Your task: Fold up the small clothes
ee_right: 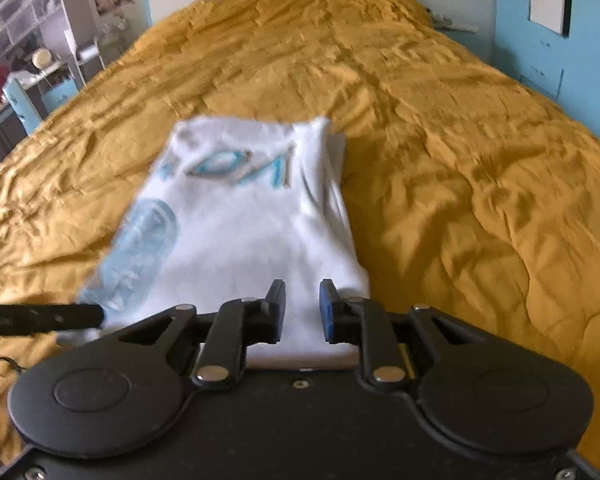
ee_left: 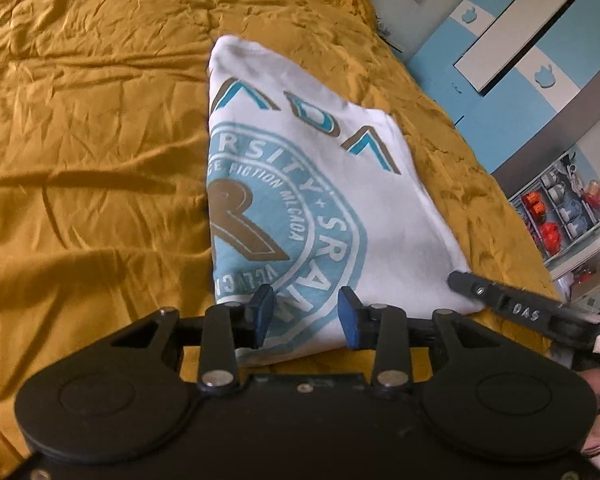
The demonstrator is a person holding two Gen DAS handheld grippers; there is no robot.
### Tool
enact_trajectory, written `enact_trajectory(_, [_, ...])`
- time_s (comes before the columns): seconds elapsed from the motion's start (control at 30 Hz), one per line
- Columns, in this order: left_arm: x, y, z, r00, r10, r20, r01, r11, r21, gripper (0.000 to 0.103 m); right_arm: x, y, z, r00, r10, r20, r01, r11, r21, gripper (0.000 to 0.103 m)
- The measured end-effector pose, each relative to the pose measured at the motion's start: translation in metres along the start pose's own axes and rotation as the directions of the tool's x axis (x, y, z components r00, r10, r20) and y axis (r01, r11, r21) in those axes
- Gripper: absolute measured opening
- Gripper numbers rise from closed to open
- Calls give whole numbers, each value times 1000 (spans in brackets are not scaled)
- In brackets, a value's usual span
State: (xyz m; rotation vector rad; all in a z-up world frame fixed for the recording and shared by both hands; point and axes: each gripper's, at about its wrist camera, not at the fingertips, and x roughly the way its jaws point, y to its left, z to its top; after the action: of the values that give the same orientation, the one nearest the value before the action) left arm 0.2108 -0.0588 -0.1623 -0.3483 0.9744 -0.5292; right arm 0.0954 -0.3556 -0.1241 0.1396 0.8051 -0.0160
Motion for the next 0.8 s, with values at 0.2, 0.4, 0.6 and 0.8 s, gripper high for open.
enact_trajectory(0.2, [-12, -3, 5, 1000, 11, 0, -11, 1000, 5, 37, 0, -8, -7, 1000, 25, 15, -26, 998, 54, 16])
enact_trajectory(0.4, [-34, 10, 8, 998, 60, 21, -60, 998, 17, 40, -22, -14, -9, 997, 1, 78, -6, 998, 60, 23])
enact_trajectory(0.6, [-12, 29, -5, 997, 68, -26, -69, 998, -16, 42, -5, -25, -21, 1000, -1, 14, 0, 996, 93, 24])
enact_trajectory(0.8, [-19, 36, 8, 999, 30, -18, -31, 999, -35, 42, -10, -33, -17, 1000, 13, 17, -14, 995, 99, 29])
